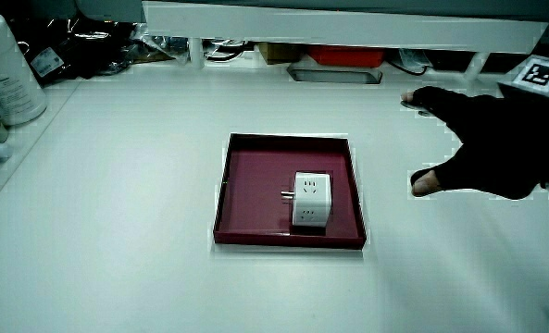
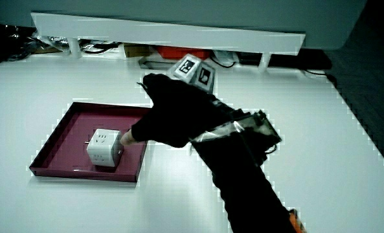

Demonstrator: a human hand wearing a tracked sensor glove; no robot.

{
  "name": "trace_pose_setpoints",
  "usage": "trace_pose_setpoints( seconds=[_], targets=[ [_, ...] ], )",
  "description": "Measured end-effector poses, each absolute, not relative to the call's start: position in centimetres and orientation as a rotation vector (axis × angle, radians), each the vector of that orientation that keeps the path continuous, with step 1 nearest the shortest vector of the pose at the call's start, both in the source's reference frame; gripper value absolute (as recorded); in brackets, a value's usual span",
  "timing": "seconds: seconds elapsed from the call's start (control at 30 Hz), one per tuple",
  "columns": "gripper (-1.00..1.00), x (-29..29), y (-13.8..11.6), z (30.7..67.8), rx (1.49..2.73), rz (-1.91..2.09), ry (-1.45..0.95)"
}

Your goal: Pick socket

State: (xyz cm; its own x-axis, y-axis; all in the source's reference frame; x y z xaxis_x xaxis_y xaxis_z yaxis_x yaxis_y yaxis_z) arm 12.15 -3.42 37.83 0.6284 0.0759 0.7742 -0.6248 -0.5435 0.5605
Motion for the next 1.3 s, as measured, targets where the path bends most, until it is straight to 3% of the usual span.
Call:
trace_pose_setpoints(
  seconds=[0.33,0.37,0.77,1.3],
  targets=[
    [0.0,8.1,-3.8,42.4,1.954,0.895,-0.566],
    [0.0,7.8,-4.0,42.5,2.068,0.87,-0.626],
    [0.0,4.1,-3.9,46.3,1.991,0.852,-0.594],
    [0.0,2.0,-3.5,49.9,1.985,0.79,-0.554]
  ],
)
